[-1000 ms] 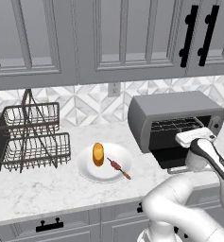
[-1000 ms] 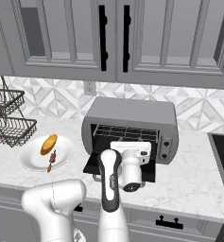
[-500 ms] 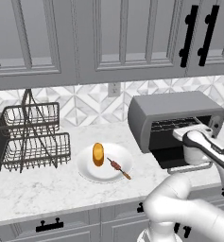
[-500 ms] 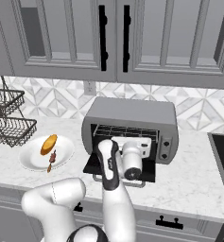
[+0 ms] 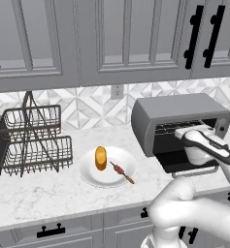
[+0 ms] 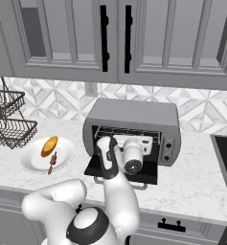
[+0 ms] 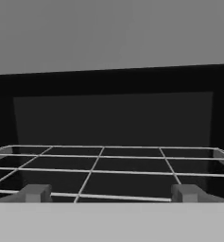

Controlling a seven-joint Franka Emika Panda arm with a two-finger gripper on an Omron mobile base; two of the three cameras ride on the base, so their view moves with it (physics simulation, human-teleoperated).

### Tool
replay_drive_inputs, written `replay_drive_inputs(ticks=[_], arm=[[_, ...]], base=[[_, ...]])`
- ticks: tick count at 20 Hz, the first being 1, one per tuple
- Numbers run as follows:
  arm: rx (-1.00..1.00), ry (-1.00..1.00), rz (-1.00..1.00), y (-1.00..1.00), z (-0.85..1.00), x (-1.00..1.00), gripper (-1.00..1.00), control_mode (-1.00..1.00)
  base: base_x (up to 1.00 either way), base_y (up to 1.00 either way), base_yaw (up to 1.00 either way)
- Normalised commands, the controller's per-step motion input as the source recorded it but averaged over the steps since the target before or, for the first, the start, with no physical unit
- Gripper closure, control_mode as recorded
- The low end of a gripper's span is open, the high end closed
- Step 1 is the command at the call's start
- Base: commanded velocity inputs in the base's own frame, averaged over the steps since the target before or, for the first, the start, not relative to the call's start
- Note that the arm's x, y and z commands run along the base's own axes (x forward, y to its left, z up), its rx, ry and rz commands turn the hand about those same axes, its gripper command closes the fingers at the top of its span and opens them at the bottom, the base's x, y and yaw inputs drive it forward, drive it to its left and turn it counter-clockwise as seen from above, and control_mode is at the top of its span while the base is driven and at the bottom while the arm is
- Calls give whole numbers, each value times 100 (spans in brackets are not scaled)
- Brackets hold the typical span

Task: Pick up the kebab skewer and baguette bread, and place them inside the toaster oven. Close the toaster oven door and start by setting the timer.

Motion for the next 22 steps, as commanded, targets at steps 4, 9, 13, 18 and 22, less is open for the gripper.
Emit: replay_drive_inputs(ticks=[4, 9, 13, 18, 22], arm=[[0, 6, 0, 0, -4, 0, -100, -100], [0, 4, 0, 0, -10, 1, -100, -100], [0, 12, 0, 0, -31, 0, -100, -100], [3, 17, 0, -2, -40, -16, -100, -100], [5, 10, -2, -6, -73, -86, -100, -100]], base=[[0, 0, 0], [0, 0, 0], [0, 0, 0], [0, 0, 0], [0, 0, 0]])
